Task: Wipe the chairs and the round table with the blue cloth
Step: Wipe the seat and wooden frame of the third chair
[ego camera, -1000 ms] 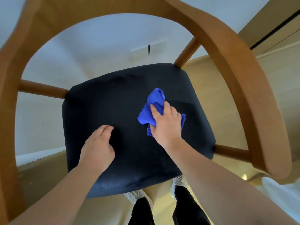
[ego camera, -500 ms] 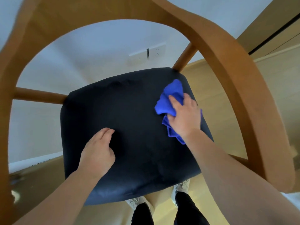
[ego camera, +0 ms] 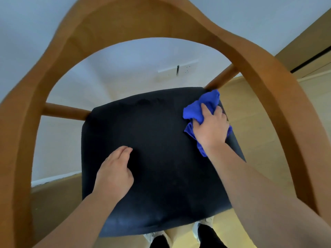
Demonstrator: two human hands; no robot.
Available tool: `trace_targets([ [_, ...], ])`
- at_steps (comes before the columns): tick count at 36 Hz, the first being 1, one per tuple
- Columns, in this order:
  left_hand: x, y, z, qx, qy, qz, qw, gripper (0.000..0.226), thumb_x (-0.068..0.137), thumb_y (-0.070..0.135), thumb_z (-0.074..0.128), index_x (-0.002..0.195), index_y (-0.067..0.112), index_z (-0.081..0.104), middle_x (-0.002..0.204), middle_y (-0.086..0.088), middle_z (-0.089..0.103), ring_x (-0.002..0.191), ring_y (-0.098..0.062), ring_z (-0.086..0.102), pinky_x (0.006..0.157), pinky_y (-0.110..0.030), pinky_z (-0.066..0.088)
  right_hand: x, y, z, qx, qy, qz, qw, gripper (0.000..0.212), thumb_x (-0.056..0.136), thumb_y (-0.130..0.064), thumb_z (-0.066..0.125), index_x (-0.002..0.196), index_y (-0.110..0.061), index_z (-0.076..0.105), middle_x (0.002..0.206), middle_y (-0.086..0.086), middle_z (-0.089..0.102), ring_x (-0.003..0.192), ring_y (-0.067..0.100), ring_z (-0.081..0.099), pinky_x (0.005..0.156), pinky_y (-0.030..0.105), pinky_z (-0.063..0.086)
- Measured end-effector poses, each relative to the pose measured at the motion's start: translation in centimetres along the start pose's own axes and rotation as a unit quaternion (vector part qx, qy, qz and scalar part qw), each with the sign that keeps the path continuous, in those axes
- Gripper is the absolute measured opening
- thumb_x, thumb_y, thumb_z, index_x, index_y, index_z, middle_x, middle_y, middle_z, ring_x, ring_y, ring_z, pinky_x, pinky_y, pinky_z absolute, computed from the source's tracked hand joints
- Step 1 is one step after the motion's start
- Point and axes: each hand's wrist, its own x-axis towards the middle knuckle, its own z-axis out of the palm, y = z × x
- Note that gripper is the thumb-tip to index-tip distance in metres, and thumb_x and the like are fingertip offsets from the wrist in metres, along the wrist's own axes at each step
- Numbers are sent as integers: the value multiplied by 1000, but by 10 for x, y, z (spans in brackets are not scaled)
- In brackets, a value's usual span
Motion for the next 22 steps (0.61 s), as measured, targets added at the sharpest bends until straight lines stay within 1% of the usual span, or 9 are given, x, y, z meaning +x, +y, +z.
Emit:
trace_targets([
  [2,2,-3,-1,-4,4,-5,1000,57,83,5,51,138,18,43,145,2,38,131,-17,38,108,-32,34,-1,-29,8,-41,-20,-67,997,60,88,-46,52,143,-27,36,139,17,37,111,39,45,93,48,38],
  [4,4,-7,-2,-8,8,-7,1000,57,82,3,51,137,17,44,144,2,39,130,-18,39,108,-32,34,-1,-56,15,-52,-34,-117,991,63,87,-48,52,143,-27,34,136,16,37,107,37,45,89,47,39],
  [8,6,-15,-5,-16,17,-17,1000,58,79,0,50,136,14,47,142,0,42,128,-19,41,107,-32,35,0,-100,27,-79,-51,-198,976,58,87,-43,53,139,-23,38,131,15,41,99,34,47,80,43,38],
  [11,8,-18,-6,-23,18,-22,999,58,79,-1,50,135,13,47,141,-1,43,127,-21,42,107,-34,36,5,-114,32,-97,-50,-232,966,52,87,-40,53,135,-22,41,130,16,42,97,33,47,78,42,38],
  [14,9,-18,-5,-25,17,-28,999,58,80,0,50,136,14,46,142,-1,42,128,-20,41,107,-33,34,15,-105,30,-88,-57,-260,960,53,88,-41,51,138,-25,41,131,16,42,100,34,47,81,42,38],
  [16,9,-17,-4,-27,15,-35,999,58,81,2,50,137,15,45,143,0,41,129,-20,40,108,-33,34,24,-94,26,-87,-62,-271,957,56,88,-42,51,141,-27,39,134,16,41,103,35,47,83,43,38],
  [18,9,-16,-4,-27,14,-37,999,57,82,2,51,137,16,45,144,1,40,129,-19,40,108,-33,33,33,-84,20,-87,-62,-258,960,58,88,-44,50,143,-29,37,136,16,40,104,37,48,84,43,39],
  [20,9,-17,-4,-29,17,-39,999,57,82,2,51,137,16,45,144,0,40,129,-19,39,108,-32,33,44,-72,14,-94,-55,-231,967,60,87,-46,50,143,-30,35,134,16,42,105,38,49,85,44,41],
  [22,9,-18,-5,-33,16,-42,998,57,81,1,50,137,15,45,144,-1,40,130,-19,39,108,-33,33,56,-52,7,-99,-47,-178,978,62,88,-47,49,144,-30,33,133,16,42,107,39,49,86,46,42],
])
